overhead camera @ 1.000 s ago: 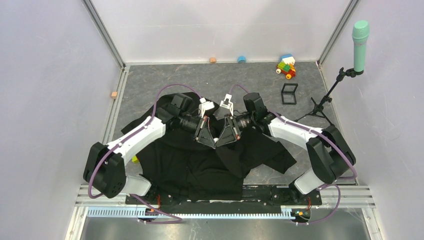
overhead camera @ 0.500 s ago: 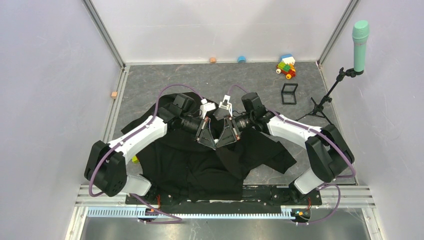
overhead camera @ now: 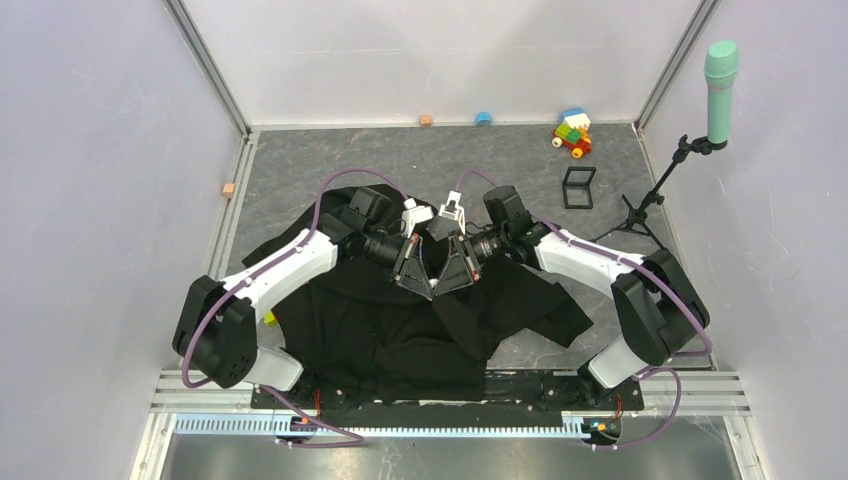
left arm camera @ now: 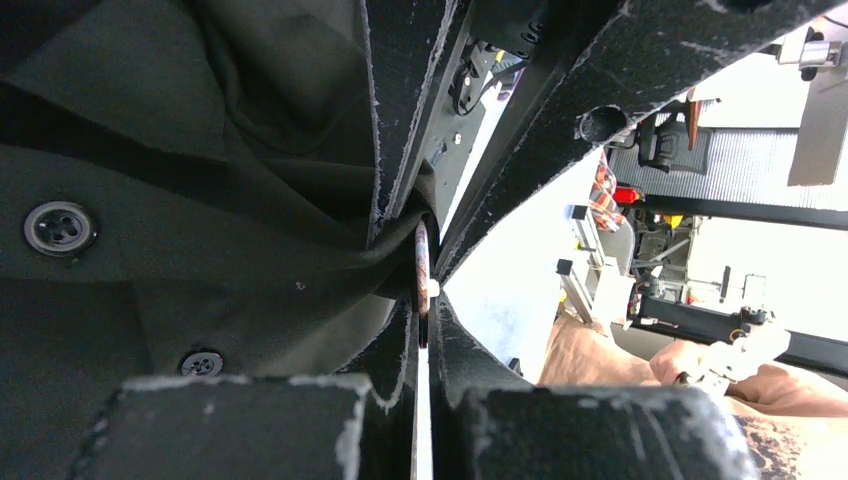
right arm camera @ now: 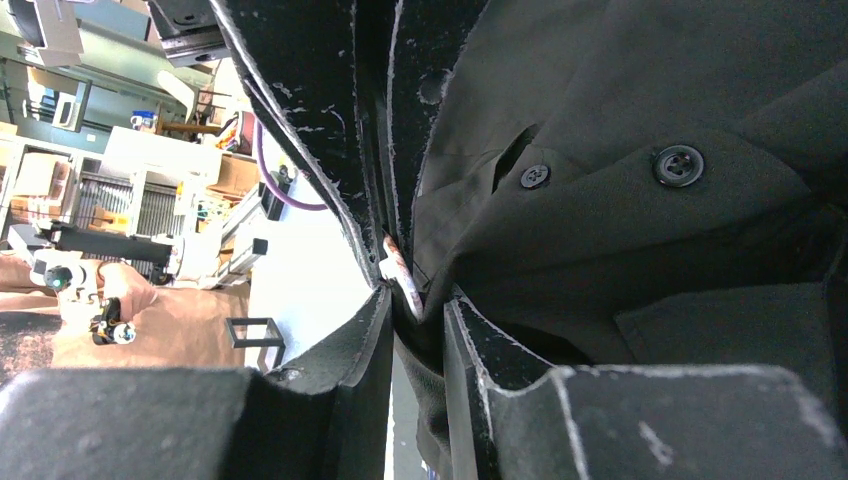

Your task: Pin the brooch onto the clothing

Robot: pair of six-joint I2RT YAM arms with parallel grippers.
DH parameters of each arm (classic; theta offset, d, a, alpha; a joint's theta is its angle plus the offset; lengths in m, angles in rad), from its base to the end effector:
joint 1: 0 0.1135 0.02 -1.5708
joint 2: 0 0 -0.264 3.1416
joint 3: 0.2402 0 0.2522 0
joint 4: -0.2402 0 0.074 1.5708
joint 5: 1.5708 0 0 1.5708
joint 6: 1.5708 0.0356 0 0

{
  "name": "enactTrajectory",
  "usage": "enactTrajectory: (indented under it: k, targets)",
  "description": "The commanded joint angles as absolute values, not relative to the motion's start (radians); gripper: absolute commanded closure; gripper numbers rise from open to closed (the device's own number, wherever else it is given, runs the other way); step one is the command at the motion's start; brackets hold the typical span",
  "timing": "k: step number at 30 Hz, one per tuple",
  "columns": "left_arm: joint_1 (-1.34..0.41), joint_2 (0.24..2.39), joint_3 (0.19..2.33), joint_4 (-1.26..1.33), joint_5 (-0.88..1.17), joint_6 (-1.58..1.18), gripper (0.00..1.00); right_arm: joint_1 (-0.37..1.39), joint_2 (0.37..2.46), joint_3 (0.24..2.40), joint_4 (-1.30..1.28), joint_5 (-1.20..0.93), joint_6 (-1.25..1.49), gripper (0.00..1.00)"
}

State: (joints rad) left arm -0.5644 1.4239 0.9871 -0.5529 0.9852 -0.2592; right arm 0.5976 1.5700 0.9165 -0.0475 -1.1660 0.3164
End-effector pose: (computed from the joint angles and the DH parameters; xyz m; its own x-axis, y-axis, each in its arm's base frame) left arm 0.2208 -0.1749 0.2471 -0.8575 0.3752 -0.3521 0.4784 0.3294 -0.8140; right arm 0.2445 0.2060 0.2194 -0.7564 -0.3666 -0.5418 -0.5966 0.0467 0.8012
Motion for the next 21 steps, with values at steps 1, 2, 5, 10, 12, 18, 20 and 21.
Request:
enactTrajectory:
  k: [1,2,5,10,12,18,20,21]
  targets:
    - [-0.588,1.435,1.049,-0.491,1.114,-0.220,0.98,0.610,1.549,0.910,0.012,-1.085,0.297,0.71]
    - [-0.586,1.439,1.051,-0.491,1.115,-0.219,0.98,0.611,1.545,0.909,0.012,-1.086,0.296,0.70]
    - [-0.586,1.449,1.058,-0.491,1.118,-0.216,0.98,0.611,1.539,0.905,0.006,-1.087,0.292,0.70]
    - [-0.585,1.464,1.079,-0.506,1.123,-0.202,0.98,0.611,1.544,0.904,0.004,-1.094,0.285,0.69]
    - [-0.586,1.471,1.083,-0.514,1.125,-0.194,0.98,0.611,1.547,0.904,0.004,-1.099,0.282,0.69]
    - [-0.585,1.478,1.088,-0.529,1.135,-0.171,0.98,0.610,1.558,0.904,-0.028,-1.111,0.268,0.68]
    - [-0.585,1.487,1.101,-0.559,1.141,-0.150,0.98,0.611,1.563,0.904,-0.030,-1.117,0.264,0.68]
    - [-0.586,1.494,1.110,-0.578,1.145,-0.138,0.98,0.611,1.564,0.907,-0.036,-1.119,0.260,0.67]
